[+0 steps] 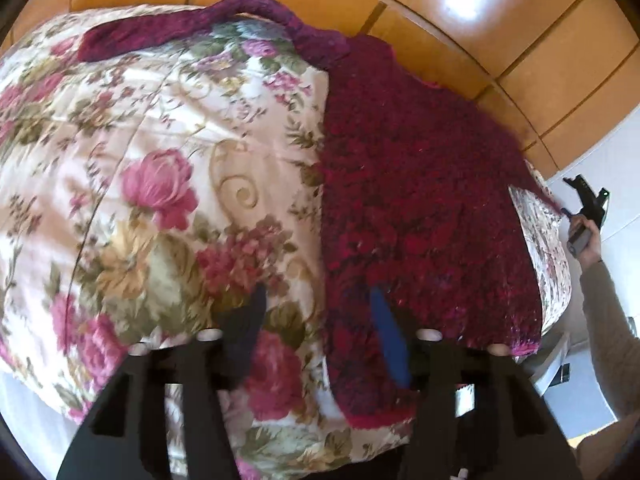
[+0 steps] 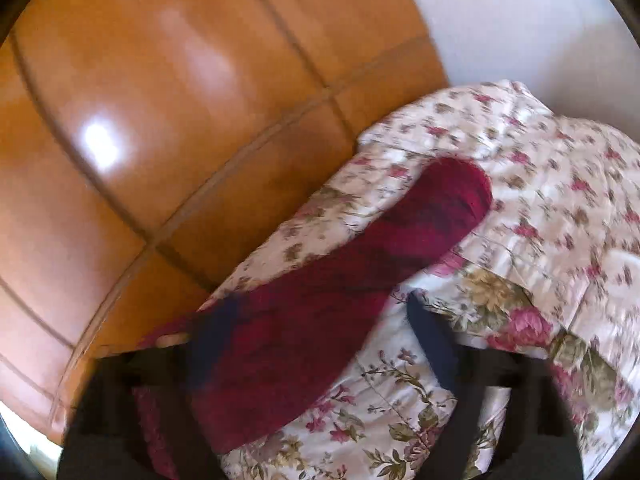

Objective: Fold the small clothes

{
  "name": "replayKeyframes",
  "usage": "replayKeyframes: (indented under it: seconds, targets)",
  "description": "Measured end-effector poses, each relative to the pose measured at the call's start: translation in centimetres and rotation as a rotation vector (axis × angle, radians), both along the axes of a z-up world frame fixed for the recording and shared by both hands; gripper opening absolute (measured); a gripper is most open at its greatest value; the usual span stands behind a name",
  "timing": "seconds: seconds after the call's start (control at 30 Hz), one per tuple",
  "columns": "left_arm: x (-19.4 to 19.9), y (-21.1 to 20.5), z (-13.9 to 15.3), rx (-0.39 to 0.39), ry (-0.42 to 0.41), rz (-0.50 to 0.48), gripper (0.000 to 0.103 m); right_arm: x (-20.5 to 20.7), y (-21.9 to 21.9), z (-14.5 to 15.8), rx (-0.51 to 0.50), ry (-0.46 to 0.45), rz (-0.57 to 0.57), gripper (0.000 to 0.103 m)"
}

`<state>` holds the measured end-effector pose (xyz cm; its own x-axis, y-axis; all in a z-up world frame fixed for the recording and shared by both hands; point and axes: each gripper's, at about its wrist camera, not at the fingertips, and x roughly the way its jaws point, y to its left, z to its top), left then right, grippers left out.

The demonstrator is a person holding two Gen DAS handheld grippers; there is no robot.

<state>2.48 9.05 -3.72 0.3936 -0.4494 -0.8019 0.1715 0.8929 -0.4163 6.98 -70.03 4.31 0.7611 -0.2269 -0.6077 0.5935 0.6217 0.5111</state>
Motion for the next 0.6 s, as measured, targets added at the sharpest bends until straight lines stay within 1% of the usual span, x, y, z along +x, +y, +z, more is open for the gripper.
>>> replayKeyframes:
  seconds: [0.07, 0.13, 0.17, 0.23, 0.3, 0.33, 0.37, 0.4, 0.43, 0.47, 0.5, 0.53, 0.57, 0.6]
  targets:
    - [0.5, -0.1, -0.2, -0.018, 0.009, -0.011, 0.057, -0.1, 2.1, -0.6, 0.035, 0.020, 0.081, 0.088]
    - [1.0, -0.1, -0.6, -0.036, 0.016, -0.018, 0.057, -1.0, 5.3, -2.0, 0.093, 0.039, 0.220, 0.088]
    - [1.2, -0.2, -0.8, -0.046, 0.025, -0.025, 0.057, -1.7, 7.8, -2.8, 0.119, 0.051, 0.318, 0.088]
    - [1.4, -0.4, -1.3, -0.068, 0.038, -0.052, 0.057, -3.2, 11.7, -3.9, 0.136, 0.081, 0.446, 0.088]
    - [1.4, -0.9, -1.6, -0.076, 0.036, -0.081, 0.057, -5.1, 16.5, -5.1, 0.181, 0.111, 0.600, 0.084]
    - [1.2, -1.3, -1.8, -0.083, 0.037, -0.102, 0.056, -6.2, 18.9, -5.8, 0.191, 0.140, 0.667, 0.083]
    - [1.1, -1.6, -2.0, -0.089, 0.040, -0.116, 0.051, -7.3, 21.0, -6.4, 0.194, 0.174, 0.720, 0.081]
    - [0.9, -1.9, -2.2, -0.091, 0.040, -0.129, 0.039, -8.0, 22.2, -7.0, 0.199, 0.195, 0.751, 0.077]
    - [0.7, -2.1, -2.5, -0.093, 0.041, -0.144, 0.034, -9.0, 24.0, -7.6, 0.198, 0.230, 0.792, 0.073]
    - [0.5, -2.4, -2.7, -0.085, 0.035, -0.152, 0.028, -9.8, 25.3, -7.9, 0.183, 0.257, 0.817, 0.064]
    - [0.2, -2.6, -2.8, -0.080, 0.023, -0.154, 0.021, -11.0, 26.8, -8.2, 0.136, 0.285, 0.832, 0.057]
    - [-0.1, -2.6, -2.8, -0.085, 0.009, -0.157, 0.019, -11.4, 27.3, -8.3, 0.093, 0.301, 0.833, 0.052]
    - [-0.3, -2.6, -2.7, -0.089, -0.001, -0.153, 0.015, -11.9, 27.9, -8.0, 0.055, 0.315, 0.832, 0.037]
    - [-0.7, -2.6, -2.6, -0.097, -0.012, -0.151, 0.014, -11.9, 27.5, -7.9, 0.055, 0.316, 0.839, 0.020]
